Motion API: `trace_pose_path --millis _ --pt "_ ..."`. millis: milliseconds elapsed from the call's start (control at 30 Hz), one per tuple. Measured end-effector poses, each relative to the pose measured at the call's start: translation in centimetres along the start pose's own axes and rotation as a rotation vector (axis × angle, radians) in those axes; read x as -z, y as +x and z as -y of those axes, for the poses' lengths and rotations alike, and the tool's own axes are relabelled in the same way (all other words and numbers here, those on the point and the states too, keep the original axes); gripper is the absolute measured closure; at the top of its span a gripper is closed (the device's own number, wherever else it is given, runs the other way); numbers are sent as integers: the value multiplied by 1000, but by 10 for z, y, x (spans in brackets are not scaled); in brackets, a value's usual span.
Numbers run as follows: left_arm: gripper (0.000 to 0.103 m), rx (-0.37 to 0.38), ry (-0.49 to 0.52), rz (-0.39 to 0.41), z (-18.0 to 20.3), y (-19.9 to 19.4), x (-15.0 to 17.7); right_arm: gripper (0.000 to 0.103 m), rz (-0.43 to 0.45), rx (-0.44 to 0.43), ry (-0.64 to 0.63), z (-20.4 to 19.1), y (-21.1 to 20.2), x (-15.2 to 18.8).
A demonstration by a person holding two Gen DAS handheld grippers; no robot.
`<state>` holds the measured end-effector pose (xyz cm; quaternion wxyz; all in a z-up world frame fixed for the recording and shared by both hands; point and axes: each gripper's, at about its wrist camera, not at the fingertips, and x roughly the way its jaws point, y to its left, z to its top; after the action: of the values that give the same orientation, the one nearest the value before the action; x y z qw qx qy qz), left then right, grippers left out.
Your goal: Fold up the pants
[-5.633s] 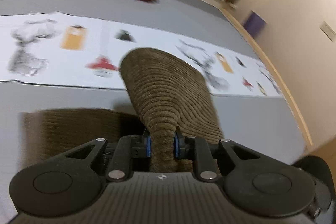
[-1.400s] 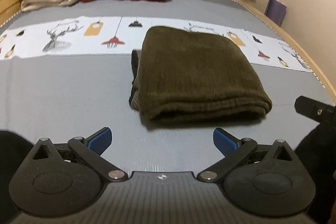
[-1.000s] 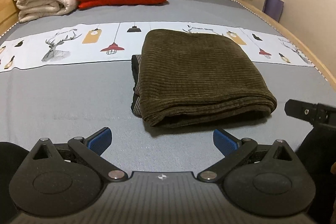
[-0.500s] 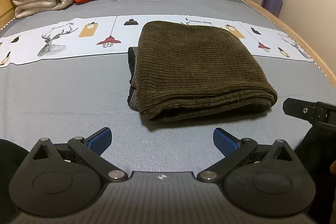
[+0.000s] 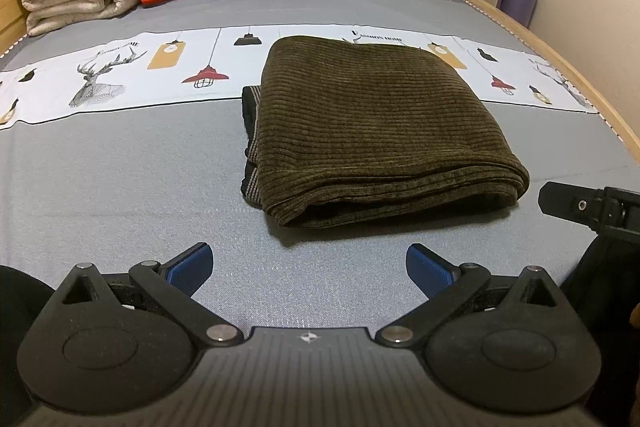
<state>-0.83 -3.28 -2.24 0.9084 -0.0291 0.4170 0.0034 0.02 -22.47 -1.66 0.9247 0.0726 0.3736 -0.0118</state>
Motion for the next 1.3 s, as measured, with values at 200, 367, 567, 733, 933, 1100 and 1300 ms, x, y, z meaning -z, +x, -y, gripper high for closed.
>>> trace_pose_path --millis 200,367,567,733,933,1100,1300 --pt "0 1 0 -1 0 0 0 1 -1 0 0 0 0 0" --pt "0 1 0 -1 1 1 1 1 -1 0 4 0 0 0" --pt "0 2 3 0 3 1 2 1 -3 0 5 1 0 0" --pt "0 3 4 1 3 1 2 1 -3 -1 6 2 0 0" --pt "0 4 9 2 3 1 2 1 -3 -1 6 1 0 0" --pt "0 4 8 3 4 1 2 1 -4 -1 7 1 0 0" --pt "0 7 11 4 3 1 2 1 -5 -1 8 1 1 0"
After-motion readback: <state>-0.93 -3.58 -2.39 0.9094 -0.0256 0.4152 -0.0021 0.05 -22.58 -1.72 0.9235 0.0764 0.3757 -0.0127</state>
